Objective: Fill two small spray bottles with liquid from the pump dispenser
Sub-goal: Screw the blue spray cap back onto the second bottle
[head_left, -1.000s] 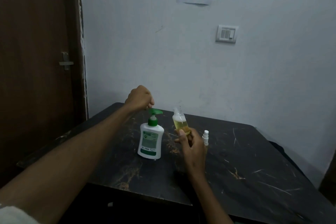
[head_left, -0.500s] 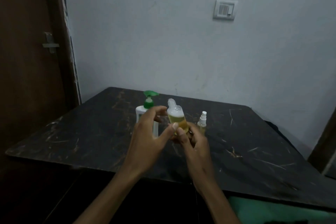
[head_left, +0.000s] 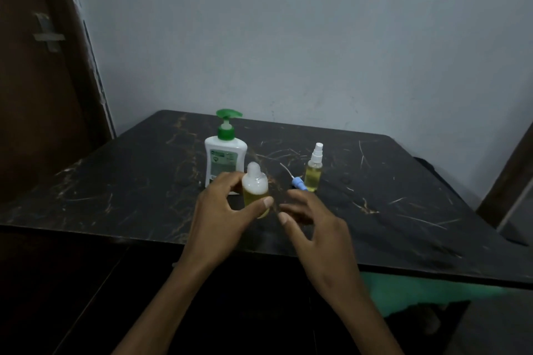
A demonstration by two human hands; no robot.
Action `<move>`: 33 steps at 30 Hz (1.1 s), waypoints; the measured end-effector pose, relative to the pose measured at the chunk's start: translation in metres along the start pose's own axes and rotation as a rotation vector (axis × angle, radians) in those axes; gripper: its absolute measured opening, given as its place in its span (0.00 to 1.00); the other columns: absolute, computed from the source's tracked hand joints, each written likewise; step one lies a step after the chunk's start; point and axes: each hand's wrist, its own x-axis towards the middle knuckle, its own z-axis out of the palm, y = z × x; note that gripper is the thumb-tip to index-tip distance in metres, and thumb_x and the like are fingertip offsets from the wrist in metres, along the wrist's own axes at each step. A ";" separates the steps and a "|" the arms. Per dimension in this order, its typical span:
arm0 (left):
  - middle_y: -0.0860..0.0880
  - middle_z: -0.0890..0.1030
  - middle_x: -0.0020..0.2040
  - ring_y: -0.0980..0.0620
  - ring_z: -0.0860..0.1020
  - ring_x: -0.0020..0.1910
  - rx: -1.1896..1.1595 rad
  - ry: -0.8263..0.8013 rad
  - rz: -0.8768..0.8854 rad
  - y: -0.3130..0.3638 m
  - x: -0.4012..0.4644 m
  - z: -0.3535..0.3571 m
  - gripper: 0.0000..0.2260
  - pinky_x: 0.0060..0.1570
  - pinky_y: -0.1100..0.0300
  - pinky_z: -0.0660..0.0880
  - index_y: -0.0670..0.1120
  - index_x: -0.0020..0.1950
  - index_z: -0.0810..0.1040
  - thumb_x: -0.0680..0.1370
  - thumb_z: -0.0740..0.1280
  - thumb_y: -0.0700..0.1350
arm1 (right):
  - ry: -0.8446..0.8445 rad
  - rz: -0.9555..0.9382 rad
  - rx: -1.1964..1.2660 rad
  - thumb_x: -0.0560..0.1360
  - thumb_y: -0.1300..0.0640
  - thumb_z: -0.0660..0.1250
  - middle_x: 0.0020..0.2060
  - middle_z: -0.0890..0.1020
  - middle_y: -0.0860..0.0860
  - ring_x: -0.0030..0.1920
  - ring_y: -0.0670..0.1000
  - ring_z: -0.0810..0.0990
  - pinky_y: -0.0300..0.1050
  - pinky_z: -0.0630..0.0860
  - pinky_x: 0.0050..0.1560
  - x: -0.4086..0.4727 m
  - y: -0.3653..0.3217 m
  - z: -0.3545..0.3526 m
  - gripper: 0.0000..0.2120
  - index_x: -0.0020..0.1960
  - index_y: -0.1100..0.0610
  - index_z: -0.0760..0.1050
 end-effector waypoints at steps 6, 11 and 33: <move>0.60 0.83 0.56 0.61 0.80 0.55 0.076 -0.097 -0.049 -0.013 -0.003 0.008 0.18 0.53 0.63 0.75 0.56 0.60 0.82 0.72 0.80 0.52 | 0.138 0.072 -0.281 0.76 0.54 0.75 0.45 0.84 0.39 0.44 0.38 0.81 0.42 0.80 0.49 0.001 0.030 -0.030 0.11 0.59 0.48 0.82; 0.60 0.83 0.55 0.61 0.80 0.53 0.092 -0.118 -0.057 -0.019 -0.002 0.009 0.18 0.50 0.65 0.73 0.57 0.60 0.82 0.72 0.80 0.52 | 0.100 0.010 -0.429 0.75 0.56 0.76 0.46 0.82 0.44 0.44 0.44 0.79 0.43 0.75 0.48 0.021 0.042 -0.028 0.11 0.57 0.52 0.82; 0.59 0.79 0.56 0.66 0.77 0.54 0.171 -0.120 -0.002 -0.017 -0.008 0.009 0.20 0.48 0.76 0.68 0.54 0.63 0.79 0.73 0.78 0.55 | 0.006 -0.057 -0.816 0.82 0.53 0.67 0.46 0.85 0.52 0.42 0.55 0.84 0.49 0.80 0.41 0.088 0.034 0.014 0.07 0.48 0.54 0.74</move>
